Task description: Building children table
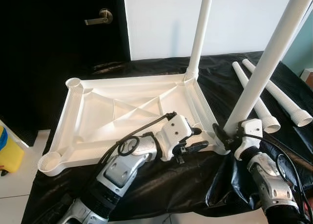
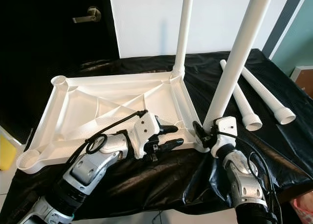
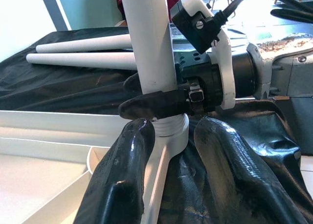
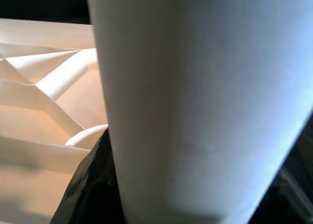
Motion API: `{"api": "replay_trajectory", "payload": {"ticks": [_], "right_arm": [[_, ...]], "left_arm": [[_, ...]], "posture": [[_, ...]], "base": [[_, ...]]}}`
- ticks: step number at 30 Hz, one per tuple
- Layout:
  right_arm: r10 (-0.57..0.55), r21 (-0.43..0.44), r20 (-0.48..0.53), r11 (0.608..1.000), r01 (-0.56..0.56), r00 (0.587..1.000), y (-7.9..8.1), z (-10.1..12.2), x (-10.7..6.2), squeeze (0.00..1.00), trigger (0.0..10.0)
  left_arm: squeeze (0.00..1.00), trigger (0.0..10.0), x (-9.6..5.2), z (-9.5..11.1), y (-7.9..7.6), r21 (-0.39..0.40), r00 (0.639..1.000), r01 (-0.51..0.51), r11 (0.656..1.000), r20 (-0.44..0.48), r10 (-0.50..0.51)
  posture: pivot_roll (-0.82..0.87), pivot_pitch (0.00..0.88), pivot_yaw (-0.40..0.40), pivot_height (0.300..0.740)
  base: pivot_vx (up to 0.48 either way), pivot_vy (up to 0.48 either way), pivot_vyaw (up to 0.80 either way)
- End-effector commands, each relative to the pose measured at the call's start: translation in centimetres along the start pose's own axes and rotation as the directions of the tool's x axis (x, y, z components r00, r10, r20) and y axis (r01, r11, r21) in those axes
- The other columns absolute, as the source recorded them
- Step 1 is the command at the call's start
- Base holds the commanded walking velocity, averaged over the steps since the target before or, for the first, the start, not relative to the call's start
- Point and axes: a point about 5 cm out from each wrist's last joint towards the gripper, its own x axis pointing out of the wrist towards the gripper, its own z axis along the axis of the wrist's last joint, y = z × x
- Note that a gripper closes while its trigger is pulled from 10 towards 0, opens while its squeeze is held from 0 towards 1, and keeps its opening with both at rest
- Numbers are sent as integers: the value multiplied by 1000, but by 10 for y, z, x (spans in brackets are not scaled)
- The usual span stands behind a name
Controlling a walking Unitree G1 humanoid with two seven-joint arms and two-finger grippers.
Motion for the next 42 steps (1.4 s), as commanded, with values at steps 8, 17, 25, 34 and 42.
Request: {"api": "replay_trajectory", "payload": {"ticks": [8,17,25,34,42], "right_arm": [[-211,-1,-91,977,212,973,10,-17,3,0,10000],[-378,3,-140,924,382,915,13,-20,1,0,10000],[-547,28,-158,830,558,822,26,-21,1,0,10000],[-711,36,-164,689,724,684,27,-18,-2,0,10000],[-715,30,-147,688,725,684,26,-16,-1,0,10000]], "left_arm": [[0,10000,1,1,-3,5,999,45,999,0,-45],[0,10000,0,0,-3,2,999,41,999,-3,-41],[0,10000,0,1,-3,1,999,36,999,-2,-36],[0,10000,0,1,-4,-3,1000,30,1000,0,-30],[0,10000,0,1,-3,-3,1000,24,1000,1,-24]], "posture": [[-47,0,0,740],[-43,0,-2,740],[-41,0,-7,740],[-38,0,-10,740],[-37,0,-11,740]], "base": [[0,0,0],[0,0,0],[0,0,0],[0,0,0],[0,0,0]]}}
